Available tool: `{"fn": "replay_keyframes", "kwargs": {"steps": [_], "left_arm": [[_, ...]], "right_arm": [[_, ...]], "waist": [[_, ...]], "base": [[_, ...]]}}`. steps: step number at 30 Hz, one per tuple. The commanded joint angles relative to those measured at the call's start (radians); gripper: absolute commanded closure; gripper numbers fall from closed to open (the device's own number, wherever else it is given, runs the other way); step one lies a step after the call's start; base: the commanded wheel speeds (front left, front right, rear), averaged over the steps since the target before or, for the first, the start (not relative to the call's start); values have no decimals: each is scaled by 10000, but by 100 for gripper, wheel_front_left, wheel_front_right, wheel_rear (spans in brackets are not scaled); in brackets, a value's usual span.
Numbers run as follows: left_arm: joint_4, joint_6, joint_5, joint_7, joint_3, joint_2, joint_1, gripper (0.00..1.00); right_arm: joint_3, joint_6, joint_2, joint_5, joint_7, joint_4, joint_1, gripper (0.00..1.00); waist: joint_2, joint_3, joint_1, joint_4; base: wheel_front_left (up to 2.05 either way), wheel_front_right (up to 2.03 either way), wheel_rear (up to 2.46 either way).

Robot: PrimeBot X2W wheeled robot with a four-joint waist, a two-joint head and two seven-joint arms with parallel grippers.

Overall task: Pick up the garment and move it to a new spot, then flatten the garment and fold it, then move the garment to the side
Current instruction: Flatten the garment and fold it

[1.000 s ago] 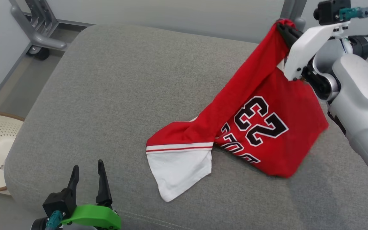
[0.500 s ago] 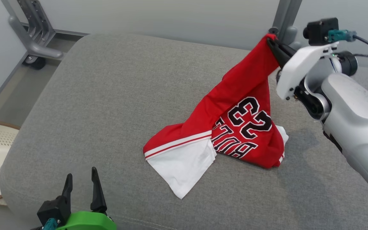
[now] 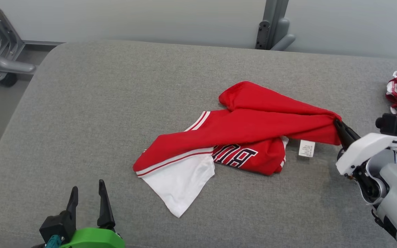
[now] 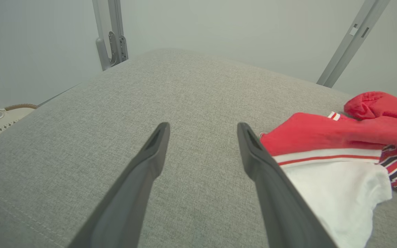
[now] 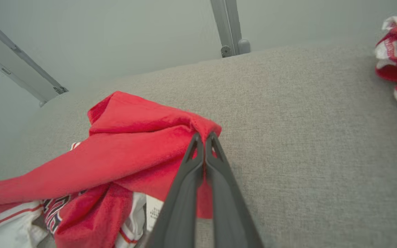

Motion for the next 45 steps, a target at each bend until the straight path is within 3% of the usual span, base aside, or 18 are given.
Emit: {"fn": "replay_keyframes", "kwargs": {"steps": [1, 7, 12, 14, 15, 16, 24, 33, 41, 45], "left_arm": [[-34, -47, 5, -1, 29, 8, -2, 0], [23, -81, -41, -1, 33, 10, -111, 0], [81, -120, -33, -1, -13, 8, -276, 0], [100, -134, -34, -1, -30, 8, -331, 0], [110, -145, -39, -1, -32, 8, -358, 0], [117, -154, -34, -1, -41, 10, -375, 0], [164, -201, 28, -1, -65, 10, -473, 0], [163, -244, 40, -1, -208, 10, -470, 0], [-31, -286, 74, -1, -234, 10, -361, 0], [-181, -329, 162, -1, -281, 11, -308, 0]], "right_arm": [[-181, -8, -62, 177, -120, -99, 263, 100], [-767, -8, -112, 658, -175, -893, 1680, 100], [-1049, -8, 48, 301, -314, -1119, 2126, 100], [-1179, -8, 187, 56, -386, -1109, 2169, 57], [-1234, -8, 266, -56, -432, -1114, 2206, 16], [-1283, -8, 338, -210, -458, -1109, 2264, 0], [-2054, -8, 798, -1283, -682, -918, 2657, 0], [-3350, -8, 1395, -2514, -737, -1498, 3671, 0], [-5078, -8, 1713, -4078, -742, -3129, 4457, 0], [-5809, -8, 2184, -5210, -735, -4220, 4762, 0]], "waist": [[68, 85, 0, -118], [68, 296, 0, -472], [68, 417, 0, -743], [68, 465, 0, -850], [68, 482, 0, -894], [68, 500, 0, -940], [68, 575, 0, -1206], [68, 554, 0, -1483], [68, 432, 0, -1750], [68, 216, 0, -1827]], "base": [[0, 0, 0], [0, 0, 0], [0, 0, 0], [0, 0, 0], [0, 0, 0], [0, 0, 0], [0, 0, 0], [0, 0, 0], [0, 0, 0], [0, 0, 0]]}}
